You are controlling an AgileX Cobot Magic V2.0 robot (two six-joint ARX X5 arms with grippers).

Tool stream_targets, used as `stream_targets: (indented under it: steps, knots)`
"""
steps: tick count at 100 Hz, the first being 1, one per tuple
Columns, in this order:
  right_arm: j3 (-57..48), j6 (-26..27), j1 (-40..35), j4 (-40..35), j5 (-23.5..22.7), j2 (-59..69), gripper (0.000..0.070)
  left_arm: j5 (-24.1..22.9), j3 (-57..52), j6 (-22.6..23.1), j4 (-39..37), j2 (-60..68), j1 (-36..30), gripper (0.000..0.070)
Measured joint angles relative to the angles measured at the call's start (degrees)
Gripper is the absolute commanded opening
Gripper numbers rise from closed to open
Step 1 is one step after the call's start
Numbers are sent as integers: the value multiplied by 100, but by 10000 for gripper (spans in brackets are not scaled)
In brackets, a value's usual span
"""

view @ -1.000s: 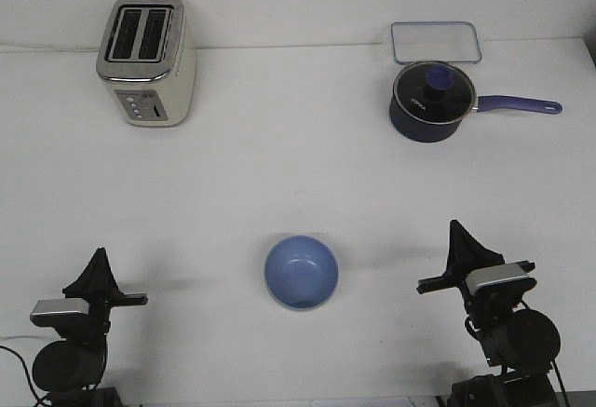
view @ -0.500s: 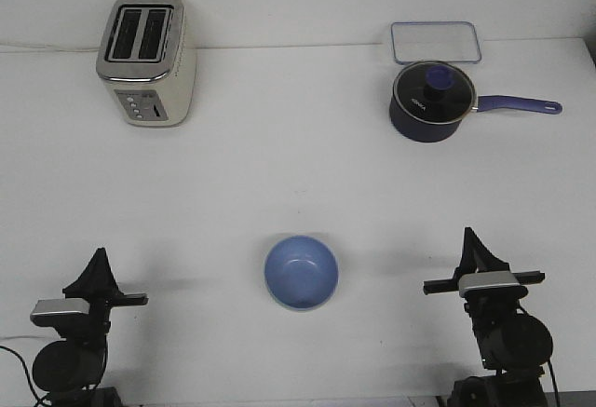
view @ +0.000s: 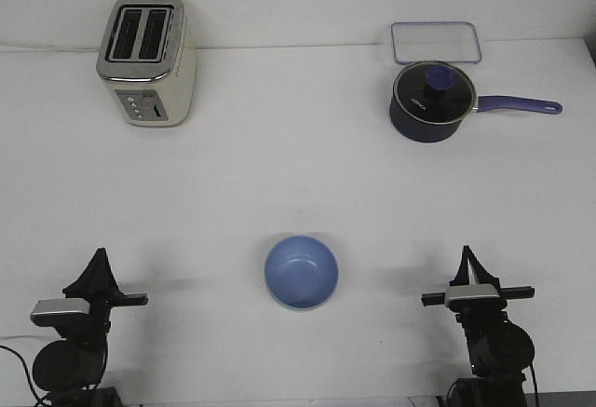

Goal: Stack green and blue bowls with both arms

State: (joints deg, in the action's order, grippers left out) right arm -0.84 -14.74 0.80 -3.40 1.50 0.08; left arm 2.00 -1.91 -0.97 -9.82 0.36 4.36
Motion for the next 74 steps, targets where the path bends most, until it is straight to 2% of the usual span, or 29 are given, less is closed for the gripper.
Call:
stream_targets:
  steps: [74]
  knots:
    - [0, 0, 0, 31, 2, 0, 0, 0, 0, 0, 2, 0, 0, 15]
